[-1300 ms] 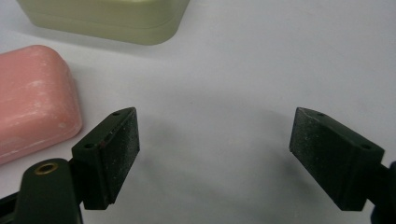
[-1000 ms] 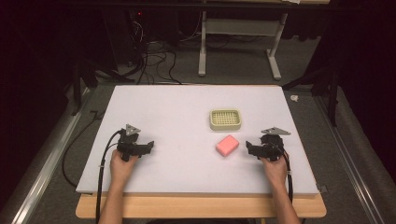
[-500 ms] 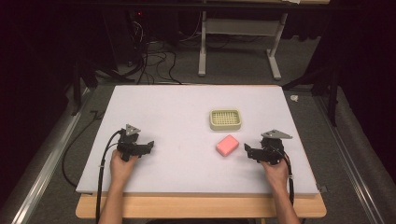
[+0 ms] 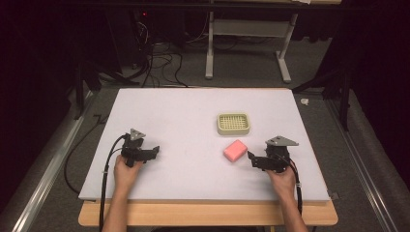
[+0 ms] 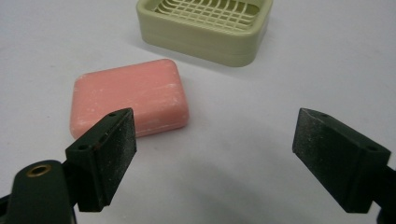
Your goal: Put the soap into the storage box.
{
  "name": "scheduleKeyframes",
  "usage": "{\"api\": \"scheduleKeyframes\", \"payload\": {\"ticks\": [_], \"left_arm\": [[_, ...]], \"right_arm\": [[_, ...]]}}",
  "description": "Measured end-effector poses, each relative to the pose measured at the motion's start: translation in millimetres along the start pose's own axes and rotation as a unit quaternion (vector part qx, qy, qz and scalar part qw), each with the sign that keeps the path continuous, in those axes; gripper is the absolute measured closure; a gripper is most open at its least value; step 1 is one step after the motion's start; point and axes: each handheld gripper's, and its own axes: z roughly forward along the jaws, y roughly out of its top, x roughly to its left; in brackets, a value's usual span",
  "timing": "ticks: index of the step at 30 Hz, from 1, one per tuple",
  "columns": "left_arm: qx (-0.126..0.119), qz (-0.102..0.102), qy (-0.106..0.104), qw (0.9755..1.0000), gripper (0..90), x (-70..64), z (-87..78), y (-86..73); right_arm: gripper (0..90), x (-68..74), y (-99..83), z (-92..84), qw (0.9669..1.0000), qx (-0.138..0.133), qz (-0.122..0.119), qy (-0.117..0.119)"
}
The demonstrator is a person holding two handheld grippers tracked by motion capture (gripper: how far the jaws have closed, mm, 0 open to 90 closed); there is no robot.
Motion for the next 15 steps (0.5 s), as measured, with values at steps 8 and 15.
{"api": "scheduleKeyframes", "payload": {"ticks": [8, 15], "left_arm": [[0.0, 0.0, 0.0, 1.0, 19.4, 0.0, 0.0, 0.0], [0.0, 0.0, 0.0, 1.0, 19.4, 0.1, 0.0, 0.0]], "right_arm": [[14.1, 8.6, 2.7, 3.4, 0.9998, 0.0, -0.013, 0.014], [13.5, 17.7, 8.8, 9.6, 0.9993, -0.001, -0.029, 0.025]]}}
